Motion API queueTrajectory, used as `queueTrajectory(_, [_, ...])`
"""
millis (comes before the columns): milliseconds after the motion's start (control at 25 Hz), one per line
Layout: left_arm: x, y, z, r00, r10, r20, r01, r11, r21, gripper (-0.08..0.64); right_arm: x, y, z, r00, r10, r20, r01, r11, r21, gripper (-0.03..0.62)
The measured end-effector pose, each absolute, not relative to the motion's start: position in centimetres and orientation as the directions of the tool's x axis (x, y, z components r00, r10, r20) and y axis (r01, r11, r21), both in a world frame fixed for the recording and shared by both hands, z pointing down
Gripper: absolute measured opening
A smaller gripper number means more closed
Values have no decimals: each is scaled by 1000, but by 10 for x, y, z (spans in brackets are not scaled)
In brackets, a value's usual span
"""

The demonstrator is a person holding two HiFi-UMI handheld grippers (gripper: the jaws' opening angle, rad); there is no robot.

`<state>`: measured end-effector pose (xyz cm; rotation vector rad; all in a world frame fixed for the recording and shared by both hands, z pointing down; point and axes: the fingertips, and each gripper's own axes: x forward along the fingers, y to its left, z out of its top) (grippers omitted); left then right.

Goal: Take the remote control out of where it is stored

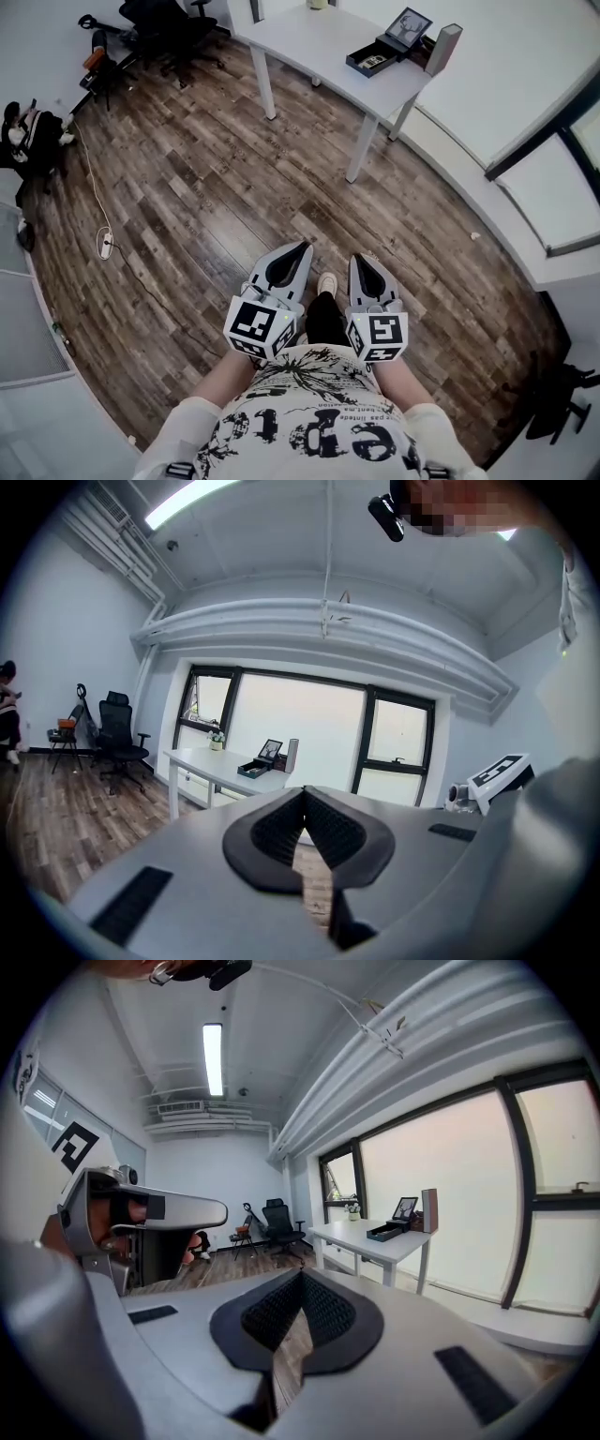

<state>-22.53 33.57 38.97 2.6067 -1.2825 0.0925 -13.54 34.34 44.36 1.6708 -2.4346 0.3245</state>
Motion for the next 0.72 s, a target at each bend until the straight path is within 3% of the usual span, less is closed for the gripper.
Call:
queueTrajectory(280, [-206, 230, 381, 553, -822, 132, -828, -526, 192, 9, -117, 230, 434, -426, -871, 244, -905, 416, -96, 2])
queueTrajectory(440, [-187, 177, 368, 538, -837, 101, -840, -523, 147, 9, -86, 173, 430, -413, -882, 226, -911, 401, -96, 2])
queueTrajectory(720, [-155, 110, 386, 549, -821, 157, -834, -527, 164, 9, -41, 117, 433, -347, -914, 209, -936, 326, -131, 2])
